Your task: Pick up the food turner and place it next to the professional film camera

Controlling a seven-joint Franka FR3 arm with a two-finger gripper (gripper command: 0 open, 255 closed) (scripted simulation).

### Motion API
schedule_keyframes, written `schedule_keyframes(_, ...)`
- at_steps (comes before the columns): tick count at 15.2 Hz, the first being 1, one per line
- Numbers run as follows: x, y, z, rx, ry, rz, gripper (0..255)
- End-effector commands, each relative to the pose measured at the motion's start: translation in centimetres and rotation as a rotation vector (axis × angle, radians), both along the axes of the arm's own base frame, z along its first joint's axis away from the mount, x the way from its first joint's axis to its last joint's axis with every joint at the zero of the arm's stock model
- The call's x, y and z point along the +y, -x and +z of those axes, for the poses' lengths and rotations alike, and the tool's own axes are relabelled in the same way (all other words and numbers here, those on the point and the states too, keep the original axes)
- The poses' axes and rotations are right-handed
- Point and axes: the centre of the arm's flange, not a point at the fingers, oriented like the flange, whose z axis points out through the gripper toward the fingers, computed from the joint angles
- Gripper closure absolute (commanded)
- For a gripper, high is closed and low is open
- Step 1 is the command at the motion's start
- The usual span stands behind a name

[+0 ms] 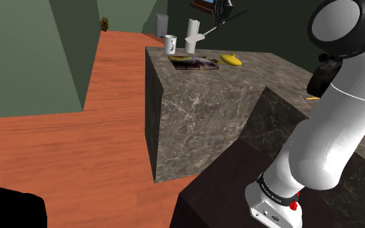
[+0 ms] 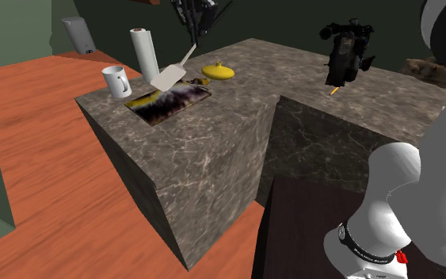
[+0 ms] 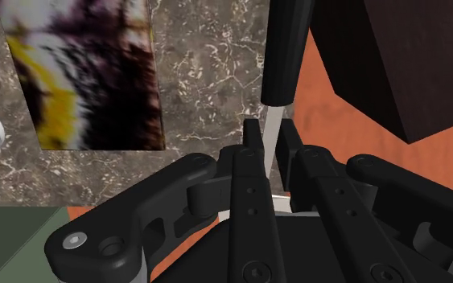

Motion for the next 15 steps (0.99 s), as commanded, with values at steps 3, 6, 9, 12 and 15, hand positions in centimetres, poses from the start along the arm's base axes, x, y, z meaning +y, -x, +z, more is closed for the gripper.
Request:
schedule_keyframes(3, 0.1, 0.0, 2.1, 0.001, 0.000, 0.000, 255)
schedule_keyframes(6, 0.1, 0.0, 3.7, 0.001, 0.000, 0.000, 255)
schedule_keyframes(9, 0.1, 0.0, 5.2, 0.001, 0.000, 0.000, 255)
schedule_keyframes(12, -1.9, 3.4, 5.2, 0.001, 0.000, 0.000, 255)
schedule_keyframes(15, -3.9, 6.9, 5.2, 0.001, 0.000, 0.000, 255)
